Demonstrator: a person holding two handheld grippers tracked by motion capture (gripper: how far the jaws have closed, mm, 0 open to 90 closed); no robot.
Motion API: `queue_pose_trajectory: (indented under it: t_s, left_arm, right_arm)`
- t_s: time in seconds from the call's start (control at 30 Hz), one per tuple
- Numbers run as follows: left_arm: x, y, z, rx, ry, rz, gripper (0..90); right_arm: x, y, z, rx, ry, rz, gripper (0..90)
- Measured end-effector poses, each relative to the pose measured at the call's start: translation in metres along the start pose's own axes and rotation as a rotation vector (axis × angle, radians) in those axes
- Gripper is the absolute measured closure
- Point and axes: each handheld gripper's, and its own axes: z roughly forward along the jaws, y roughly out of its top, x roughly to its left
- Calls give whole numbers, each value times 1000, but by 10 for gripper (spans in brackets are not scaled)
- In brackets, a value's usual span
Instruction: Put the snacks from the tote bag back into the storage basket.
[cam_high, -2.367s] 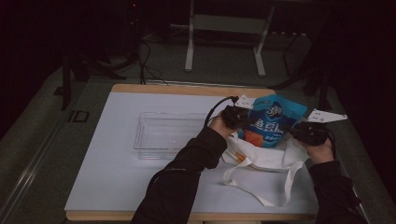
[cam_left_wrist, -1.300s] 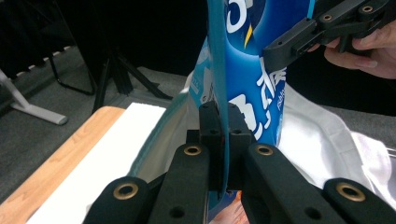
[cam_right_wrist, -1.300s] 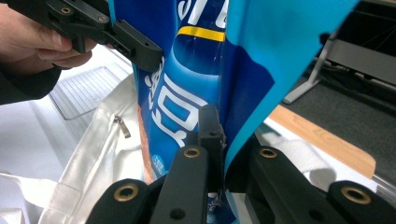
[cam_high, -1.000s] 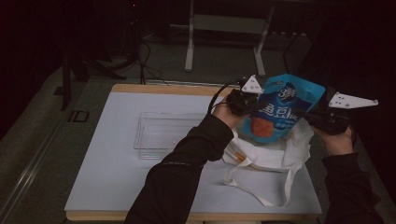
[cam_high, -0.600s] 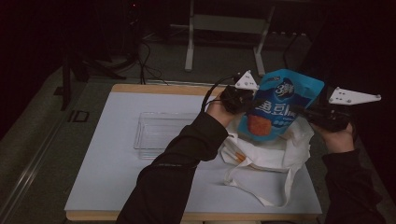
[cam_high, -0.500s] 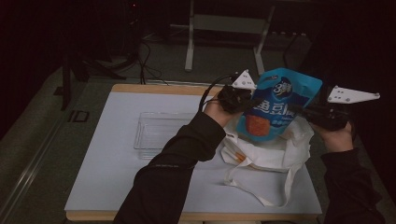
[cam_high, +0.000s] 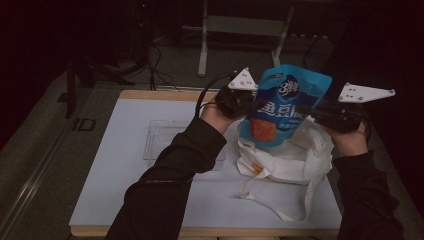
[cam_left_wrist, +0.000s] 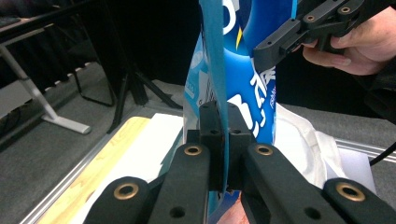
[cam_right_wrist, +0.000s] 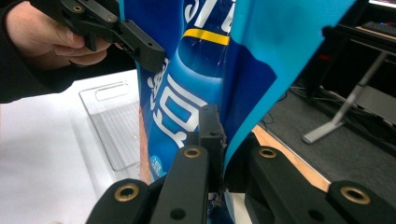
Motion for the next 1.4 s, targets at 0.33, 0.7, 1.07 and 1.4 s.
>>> queue_pose_trajectory:
  t_s: [0.33, 0.7, 1.07, 1.4]
  left_arm:
    - [7, -9, -30, 6, 33, 0, 900]
    - [15, -23, -65, 12, 72, -11, 900]
    - [21, -40, -97, 32, 114, -25, 900]
    - [27, -56, -125, 43, 141, -42, 900]
  right_arm:
    - [11, 17, 24, 2, 37, -23, 888]
    - [26, 34, 54, 5, 85, -49, 888]
    - [40, 46, 88, 9, 137, -67, 887]
    - [55, 56, 117, 21, 181, -89, 887]
